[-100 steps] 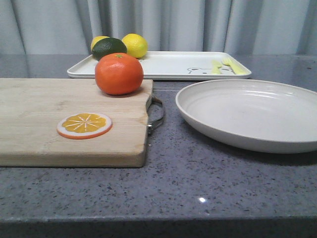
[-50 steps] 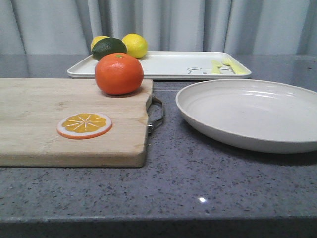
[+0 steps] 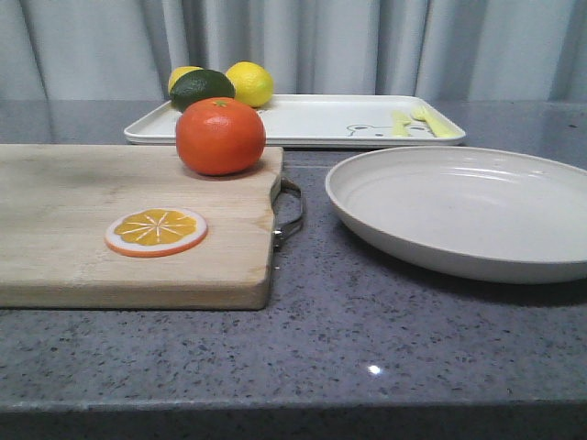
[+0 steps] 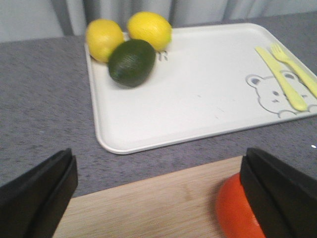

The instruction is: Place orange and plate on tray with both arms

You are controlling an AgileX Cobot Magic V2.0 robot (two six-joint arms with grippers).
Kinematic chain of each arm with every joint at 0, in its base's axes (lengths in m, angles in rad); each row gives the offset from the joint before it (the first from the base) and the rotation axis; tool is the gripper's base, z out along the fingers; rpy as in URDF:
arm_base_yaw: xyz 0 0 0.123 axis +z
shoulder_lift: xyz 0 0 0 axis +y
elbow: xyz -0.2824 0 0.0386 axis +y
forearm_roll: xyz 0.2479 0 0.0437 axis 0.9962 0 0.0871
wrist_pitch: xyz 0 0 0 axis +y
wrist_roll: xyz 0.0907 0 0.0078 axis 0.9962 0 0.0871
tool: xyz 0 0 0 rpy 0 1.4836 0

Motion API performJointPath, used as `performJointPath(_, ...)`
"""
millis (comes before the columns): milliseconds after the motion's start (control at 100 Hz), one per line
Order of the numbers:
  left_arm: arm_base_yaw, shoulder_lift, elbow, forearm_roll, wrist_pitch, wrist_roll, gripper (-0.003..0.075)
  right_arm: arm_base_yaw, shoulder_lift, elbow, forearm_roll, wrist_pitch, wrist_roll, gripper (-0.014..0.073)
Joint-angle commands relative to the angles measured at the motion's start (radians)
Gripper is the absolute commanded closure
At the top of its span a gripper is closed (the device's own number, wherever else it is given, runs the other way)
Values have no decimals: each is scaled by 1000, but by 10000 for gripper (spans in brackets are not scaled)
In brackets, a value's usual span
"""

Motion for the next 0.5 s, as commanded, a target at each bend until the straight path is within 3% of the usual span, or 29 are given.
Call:
performJointPath(0,-41,42,-110,-60,20,-4,78,-5,11,-38,-11,-81,-3,650)
performJointPath(310,-58,299,-405,-202,380,-4,78,-5,11,-38,-11,-80,-3,650)
performJointPath(490,-59,374,-491,-230,470,-4,78,-5,11,-38,-11,-80,-3,650)
